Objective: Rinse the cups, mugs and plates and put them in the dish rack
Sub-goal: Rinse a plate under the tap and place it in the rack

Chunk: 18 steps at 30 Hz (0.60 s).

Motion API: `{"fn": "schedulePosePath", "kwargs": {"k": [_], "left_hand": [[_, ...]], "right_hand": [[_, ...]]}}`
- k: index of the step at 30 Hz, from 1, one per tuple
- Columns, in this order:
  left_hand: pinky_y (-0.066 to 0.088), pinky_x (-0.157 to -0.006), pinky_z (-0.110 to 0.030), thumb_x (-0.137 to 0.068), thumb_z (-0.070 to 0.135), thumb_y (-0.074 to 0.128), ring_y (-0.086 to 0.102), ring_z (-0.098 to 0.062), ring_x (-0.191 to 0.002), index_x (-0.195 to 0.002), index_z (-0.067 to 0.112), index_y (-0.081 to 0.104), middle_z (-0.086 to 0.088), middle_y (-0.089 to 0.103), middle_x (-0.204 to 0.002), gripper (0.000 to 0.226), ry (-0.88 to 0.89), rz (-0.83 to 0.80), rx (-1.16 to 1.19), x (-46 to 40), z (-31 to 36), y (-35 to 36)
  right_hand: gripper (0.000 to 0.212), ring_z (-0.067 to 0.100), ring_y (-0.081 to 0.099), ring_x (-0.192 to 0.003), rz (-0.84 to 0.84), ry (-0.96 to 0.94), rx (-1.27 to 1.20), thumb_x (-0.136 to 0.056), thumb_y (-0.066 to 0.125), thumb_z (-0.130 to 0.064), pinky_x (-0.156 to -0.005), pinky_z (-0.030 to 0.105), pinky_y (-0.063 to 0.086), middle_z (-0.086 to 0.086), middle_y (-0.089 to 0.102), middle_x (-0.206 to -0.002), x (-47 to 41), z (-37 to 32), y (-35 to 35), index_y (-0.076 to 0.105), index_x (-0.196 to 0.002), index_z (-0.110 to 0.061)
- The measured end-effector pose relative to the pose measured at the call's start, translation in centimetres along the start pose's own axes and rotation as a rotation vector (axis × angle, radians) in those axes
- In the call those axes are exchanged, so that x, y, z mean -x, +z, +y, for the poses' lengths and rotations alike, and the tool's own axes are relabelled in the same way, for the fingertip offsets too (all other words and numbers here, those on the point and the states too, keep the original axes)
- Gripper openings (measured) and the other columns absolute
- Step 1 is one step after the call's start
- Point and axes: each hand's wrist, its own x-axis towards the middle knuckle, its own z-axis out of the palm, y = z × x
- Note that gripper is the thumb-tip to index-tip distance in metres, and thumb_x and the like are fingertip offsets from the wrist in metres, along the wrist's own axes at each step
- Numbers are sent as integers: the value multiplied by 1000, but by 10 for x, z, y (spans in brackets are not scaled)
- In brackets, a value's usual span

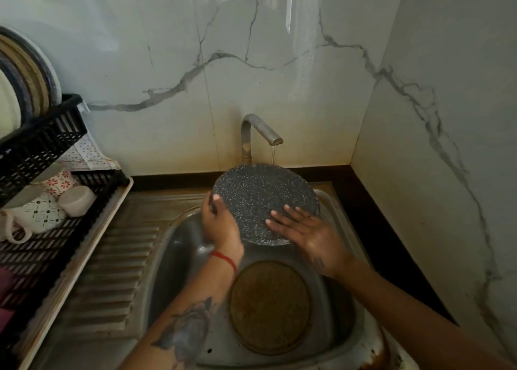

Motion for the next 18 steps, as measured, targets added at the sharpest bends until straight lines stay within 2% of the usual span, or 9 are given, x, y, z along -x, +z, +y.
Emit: {"fn": "schedulePosePath", "kwargs": {"k": [2, 3, 6, 7, 9, 12, 14, 16, 18], "left_hand": [[45, -97, -35, -104, 24, 35, 52, -21, -117, -141, 19, 39, -7, 49, -135, 37, 16, 105, 133, 26, -10, 10], [45, -95, -35, -104, 25, 33, 52, -19, -114, -141, 22, 37, -6, 48, -134, 38, 0, 112, 187, 33, -12, 11], [42, -104, -46, -104, 33, 30, 48, -24, -124, -144, 25, 34, -7, 44, -142, 41, -88, 52, 142, 21, -14, 2], [39, -106, -51, -104, 37, 29, 46, -28, -128, -145, 27, 33, -9, 42, -146, 43, -128, 29, 108, 13, -15, -3], [37, -107, -57, -102, 44, 28, 42, -32, -132, -144, 31, 32, -9, 39, -148, 44, -230, -41, 109, 5, -17, -9], [46, -95, -55, -100, 52, 28, 43, -36, -130, -143, 37, 31, -9, 41, -146, 46, -381, -154, 200, 6, -19, -12], [49, -80, -52, -98, 56, 28, 45, -37, -129, -142, 38, 31, -10, 43, -145, 48, -459, -195, 257, 7, -21, -11], [49, -79, -53, -95, 61, 28, 46, -38, -128, -144, 35, 32, -13, 43, -145, 56, -528, -254, 310, 6, -25, -11], [51, -77, -50, -93, 64, 28, 48, -38, -127, -147, 31, 31, -16, 43, -145, 64, -585, -335, 344, 5, -27, -11]], "right_hand": [[64, 31, 45, -131, 32, -34, 50, -80, 75, -27, -107, 48, 36, 4, 51, -140, -7, -4, 4, 50, -137, -14], [61, 28, 39, -136, 0, -48, 27, -85, 68, -28, -111, 45, 31, 1, 45, -144, -8, -4, 5, 45, -141, -17], [60, 7, -5, -146, -302, 24, -187, -94, 34, -56, -117, 32, -2, -16, 6, -155, -10, 6, 8, 14, -147, -37], [59, 2, -15, -143, -384, 65, -228, -92, 23, -64, -114, 30, -11, -20, -4, -154, -11, 11, 10, 6, -145, -44], [60, 5, -22, -142, -399, 146, -157, -88, 10, -71, -109, 31, -21, -17, -16, -153, -19, 28, 11, -5, -142, -49], [69, 22, -21, -144, -415, 342, 31, -85, 8, -72, -108, 39, -18, -3, -24, -155, -43, 51, 6, -18, -143, -42], [71, 29, -23, -143, -429, 410, 113, -90, 9, -69, -109, 45, -19, 5, -22, -157, -64, 48, 9, -15, -148, -36], [71, 31, -22, -143, -376, 321, 190, -93, 8, -66, -113, 53, -17, 8, -17, -158, -84, 28, 17, -9, -151, -29], [68, 25, -17, -145, -348, 145, 203, -96, 7, -61, -114, 55, -14, 3, -10, -159, -96, 3, 28, -4, -152, -24]]}}
